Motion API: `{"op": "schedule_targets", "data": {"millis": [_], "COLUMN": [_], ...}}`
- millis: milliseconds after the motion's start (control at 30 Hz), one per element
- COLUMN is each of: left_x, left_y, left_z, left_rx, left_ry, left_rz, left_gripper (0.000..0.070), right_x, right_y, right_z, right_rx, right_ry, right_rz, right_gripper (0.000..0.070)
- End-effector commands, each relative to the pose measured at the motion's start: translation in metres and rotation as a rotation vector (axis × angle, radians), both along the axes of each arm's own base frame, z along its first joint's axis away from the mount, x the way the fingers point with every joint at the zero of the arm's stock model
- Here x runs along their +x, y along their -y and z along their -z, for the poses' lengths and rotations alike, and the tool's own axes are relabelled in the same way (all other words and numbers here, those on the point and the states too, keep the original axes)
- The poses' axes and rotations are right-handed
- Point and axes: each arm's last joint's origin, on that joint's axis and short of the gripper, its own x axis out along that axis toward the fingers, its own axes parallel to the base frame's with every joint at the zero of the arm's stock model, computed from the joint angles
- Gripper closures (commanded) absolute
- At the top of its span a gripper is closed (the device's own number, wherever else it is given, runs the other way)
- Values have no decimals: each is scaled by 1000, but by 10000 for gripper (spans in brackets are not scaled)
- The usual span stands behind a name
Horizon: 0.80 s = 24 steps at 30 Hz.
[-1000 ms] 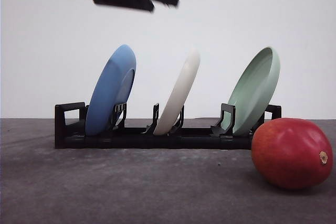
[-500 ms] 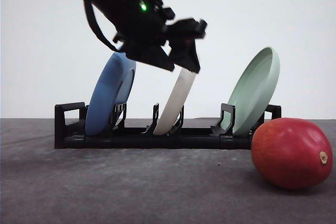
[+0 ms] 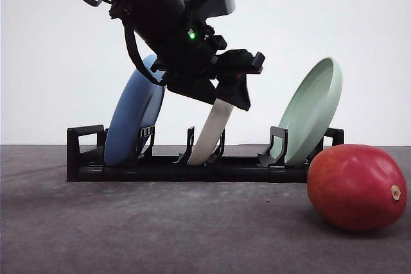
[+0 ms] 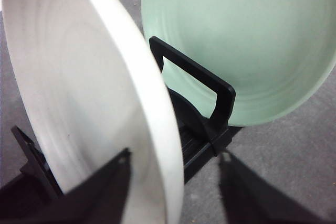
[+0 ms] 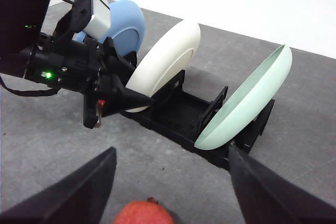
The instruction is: Place pomegranate in white plate
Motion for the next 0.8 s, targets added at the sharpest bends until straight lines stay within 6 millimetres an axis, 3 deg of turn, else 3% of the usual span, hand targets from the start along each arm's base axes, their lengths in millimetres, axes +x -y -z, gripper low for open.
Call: {"op": "schedule_targets", "data": {"millis": [0,67,433,767], "left_x": [2,3,2,-5], "left_y": [6,5,5,-2], "left_z": [-3,-4,-9,-36], "left_rx": [-23,-31,-152,-285], "left_ry": [12,15,-57,-65], "left_rz": [-3,-6,-75,-115], "left_gripper": [638,699,700,700], "right_x": [0,0,0,0], "right_y": [0,0,0,0], "right_z": [-4,-4,-4,-4], "right_rx": [17,17,17,17], "right_ry": [11,10,10,10], "right_rz": [-1,-1,-1,-1], "right_gripper": [266,266,266,266]}}
